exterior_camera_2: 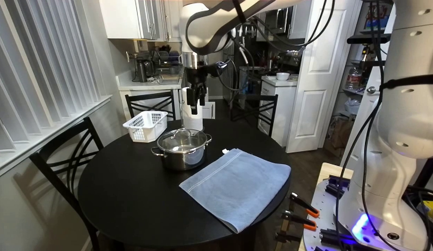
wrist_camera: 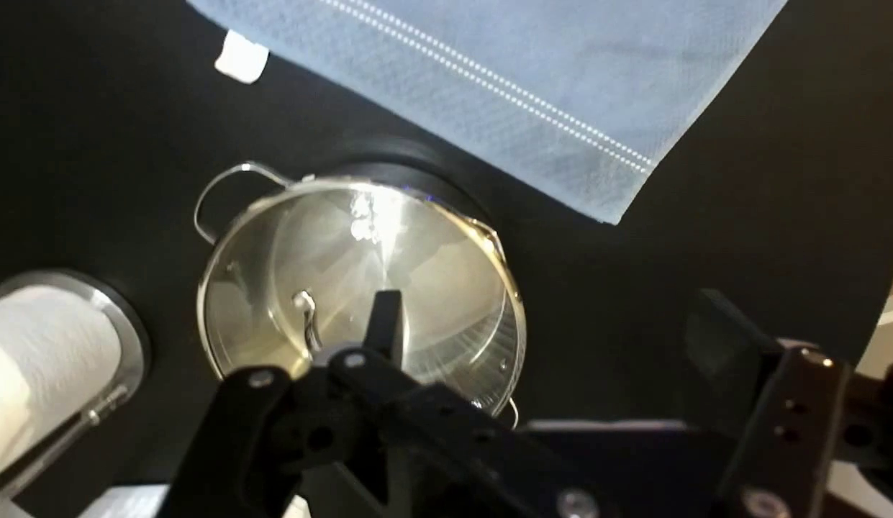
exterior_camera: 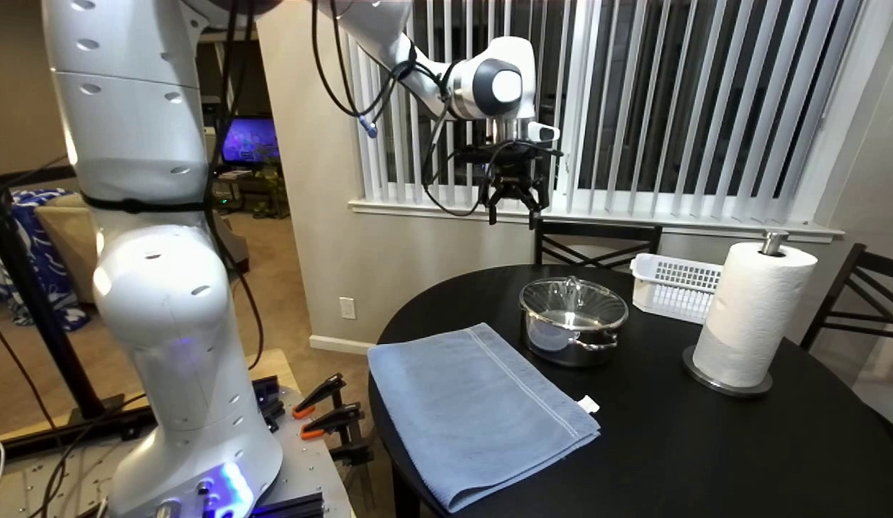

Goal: Remove the lid from the pot

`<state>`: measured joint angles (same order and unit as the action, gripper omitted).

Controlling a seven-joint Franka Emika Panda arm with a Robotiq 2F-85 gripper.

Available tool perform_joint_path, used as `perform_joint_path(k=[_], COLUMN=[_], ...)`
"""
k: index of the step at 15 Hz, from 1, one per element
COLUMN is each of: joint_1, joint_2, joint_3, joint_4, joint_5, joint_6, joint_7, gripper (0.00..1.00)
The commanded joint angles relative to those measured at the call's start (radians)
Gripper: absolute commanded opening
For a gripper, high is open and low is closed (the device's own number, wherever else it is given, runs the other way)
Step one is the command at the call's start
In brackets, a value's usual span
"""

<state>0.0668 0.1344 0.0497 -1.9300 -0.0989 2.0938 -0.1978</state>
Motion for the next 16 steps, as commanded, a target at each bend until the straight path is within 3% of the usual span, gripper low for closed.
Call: perform_joint_path(k=[1,5,11,13,16], joint_1=[-0.026,-0.090,-0.175,-0.159,-0.119], joint_2=[0.156,0.274,0.409,0.438,0.466], joint_3=[0.011,0.032,0.074,0.062,0.028], joint_4=[0.196,0.325,0.423,0.444,0.461], joint_5=[0.001,0.046,0.129,0.081,-0.004], joint_6=[-0.028,-0.015,-0.045,-0.072,-0.038], joint_7=[-0.219,-0.493,-0.866,-0.930,-0.900], gripper=[1.00,1.00,1.00,1.00,1.00])
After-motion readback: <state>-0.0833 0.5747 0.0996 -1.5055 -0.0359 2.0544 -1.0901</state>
